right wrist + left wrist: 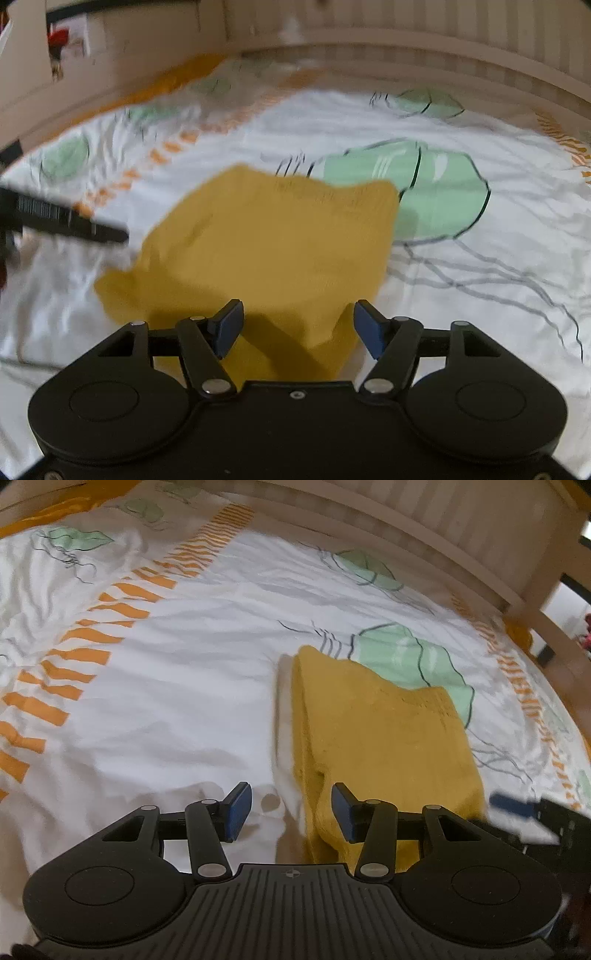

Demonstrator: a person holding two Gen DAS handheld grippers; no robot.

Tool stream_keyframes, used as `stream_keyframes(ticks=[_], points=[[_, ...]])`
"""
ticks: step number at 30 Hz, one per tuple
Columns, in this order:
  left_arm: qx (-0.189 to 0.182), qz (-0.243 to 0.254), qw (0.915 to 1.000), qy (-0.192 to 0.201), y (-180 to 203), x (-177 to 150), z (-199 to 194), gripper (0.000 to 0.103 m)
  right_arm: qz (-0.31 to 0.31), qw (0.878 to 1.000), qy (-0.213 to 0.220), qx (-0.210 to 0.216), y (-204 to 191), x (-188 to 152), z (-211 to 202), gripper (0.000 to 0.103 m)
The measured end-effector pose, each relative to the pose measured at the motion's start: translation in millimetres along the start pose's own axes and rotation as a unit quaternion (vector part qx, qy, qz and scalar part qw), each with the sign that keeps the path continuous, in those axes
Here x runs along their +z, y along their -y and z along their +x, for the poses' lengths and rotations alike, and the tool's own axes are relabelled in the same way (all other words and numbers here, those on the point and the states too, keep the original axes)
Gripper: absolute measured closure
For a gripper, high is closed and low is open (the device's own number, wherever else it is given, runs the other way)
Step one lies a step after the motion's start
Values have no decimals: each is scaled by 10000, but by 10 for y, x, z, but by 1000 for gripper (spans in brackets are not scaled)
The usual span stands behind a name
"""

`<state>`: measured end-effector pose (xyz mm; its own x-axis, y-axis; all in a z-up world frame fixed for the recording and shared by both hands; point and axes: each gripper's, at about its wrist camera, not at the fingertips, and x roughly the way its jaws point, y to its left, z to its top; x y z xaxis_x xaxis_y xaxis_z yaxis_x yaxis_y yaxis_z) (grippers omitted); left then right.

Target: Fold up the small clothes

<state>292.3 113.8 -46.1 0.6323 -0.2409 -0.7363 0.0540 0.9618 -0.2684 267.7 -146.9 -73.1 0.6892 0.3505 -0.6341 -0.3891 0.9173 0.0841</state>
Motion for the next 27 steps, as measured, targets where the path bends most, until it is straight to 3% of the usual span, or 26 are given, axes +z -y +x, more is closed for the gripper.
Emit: stream_keyframes(ticks=[4, 9, 12, 15, 18, 21, 27], points=[[72, 88, 9999, 45, 86, -65, -6, 56, -234, 9987, -439, -46, -32, -232, 4, 33], [-78, 327, 9993, -176, 249, -141, 8, 56, 138, 9990, -415, -16, 137, -337, -180, 30], [26, 387, 9991, -161, 310, -247, 26, 56, 274, 9992, -307, -16, 210, -330, -275, 30], [205, 341, 9975, -586, 262, -433, 157, 56, 401, 9989, -225, 29, 276, -283, -323, 30], [101, 307, 9987, -388, 209, -515, 117, 56, 668, 9974, -66, 242, 386, -221, -350, 28], [-48, 149, 9990, -410, 164, -465, 131, 54, 1070, 9926, 40, 571, 557, -115, -289, 15], [-298, -82, 9987, -413, 178, -391, 243, 41, 2088, 9707, 255, 1163, 948, 106, 61, 11]])
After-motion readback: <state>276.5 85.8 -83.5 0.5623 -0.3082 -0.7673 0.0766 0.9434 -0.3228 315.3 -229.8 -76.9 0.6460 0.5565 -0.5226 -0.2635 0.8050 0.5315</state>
